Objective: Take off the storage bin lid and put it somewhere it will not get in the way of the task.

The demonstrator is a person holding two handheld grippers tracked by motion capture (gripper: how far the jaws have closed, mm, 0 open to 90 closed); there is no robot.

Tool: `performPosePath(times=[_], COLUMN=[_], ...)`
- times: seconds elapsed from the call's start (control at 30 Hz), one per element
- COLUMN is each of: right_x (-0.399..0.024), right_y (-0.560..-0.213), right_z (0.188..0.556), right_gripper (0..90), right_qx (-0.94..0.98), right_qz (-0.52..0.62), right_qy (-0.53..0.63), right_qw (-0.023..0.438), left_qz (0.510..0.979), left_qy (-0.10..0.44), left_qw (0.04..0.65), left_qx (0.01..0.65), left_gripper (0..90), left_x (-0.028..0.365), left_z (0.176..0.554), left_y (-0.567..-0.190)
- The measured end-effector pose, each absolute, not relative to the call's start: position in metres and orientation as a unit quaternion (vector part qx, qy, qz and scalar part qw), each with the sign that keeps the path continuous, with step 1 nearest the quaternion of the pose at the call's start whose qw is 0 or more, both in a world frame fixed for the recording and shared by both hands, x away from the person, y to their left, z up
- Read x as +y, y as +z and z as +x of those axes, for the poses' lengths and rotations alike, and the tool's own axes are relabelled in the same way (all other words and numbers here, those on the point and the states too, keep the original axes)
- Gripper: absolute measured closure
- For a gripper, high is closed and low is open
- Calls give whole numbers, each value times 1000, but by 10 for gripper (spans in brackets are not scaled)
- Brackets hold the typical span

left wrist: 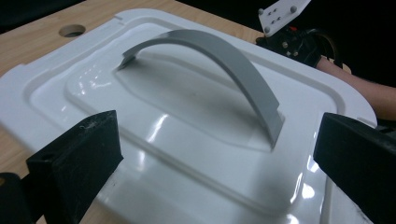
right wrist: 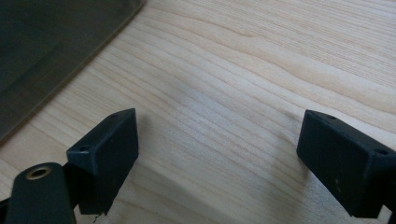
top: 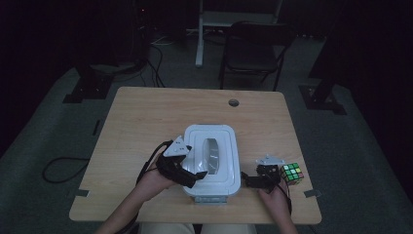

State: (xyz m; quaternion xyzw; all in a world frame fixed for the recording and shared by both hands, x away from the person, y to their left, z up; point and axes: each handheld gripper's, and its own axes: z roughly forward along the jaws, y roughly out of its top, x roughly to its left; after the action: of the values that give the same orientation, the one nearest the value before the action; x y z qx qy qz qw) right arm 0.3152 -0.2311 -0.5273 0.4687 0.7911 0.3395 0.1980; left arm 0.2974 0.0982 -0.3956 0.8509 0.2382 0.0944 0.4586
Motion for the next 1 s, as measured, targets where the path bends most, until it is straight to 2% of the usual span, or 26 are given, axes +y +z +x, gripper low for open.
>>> performPosePath(times=[0.27,0.33,0.53,0.57,0.6,0.73,0.77,0.83,0.9,1.0], right_x=[-231,-231,-231,-231,-231,-231,-231,-231,-231,-231], right_y=[-527,-527,-527,-527,-527,-527,-527,-527,-527,-527], right_z=[315,315,315,315,315,315,315,315,315,315], right_gripper=[126,126,126,126,127,126,126,126,126,127], right_qx=[791,791,791,792,792,791,791,791,791,791], right_qz=[469,469,469,468,469,469,469,469,469,468], right_qy=[339,339,339,339,339,339,339,339,339,339], right_qw=[198,198,198,198,198,198,198,198,198,198], left_qz=[855,856,858,857,858,866,866,870,871,869], left_qy=[86,89,75,73,74,74,73,71,67,60], left_qw=[456,456,459,461,463,452,452,448,447,451], left_qx=[232,225,217,216,211,199,198,194,193,195], left_gripper=[16,54,72,86,156,184,243,255,341,395], left_x=[83,80,74,73,72,66,65,63,63,61], left_z=[304,305,310,310,310,312,312,312,312,313], left_y=[-397,-399,-401,-401,-401,-402,-402,-402,-401,-399])
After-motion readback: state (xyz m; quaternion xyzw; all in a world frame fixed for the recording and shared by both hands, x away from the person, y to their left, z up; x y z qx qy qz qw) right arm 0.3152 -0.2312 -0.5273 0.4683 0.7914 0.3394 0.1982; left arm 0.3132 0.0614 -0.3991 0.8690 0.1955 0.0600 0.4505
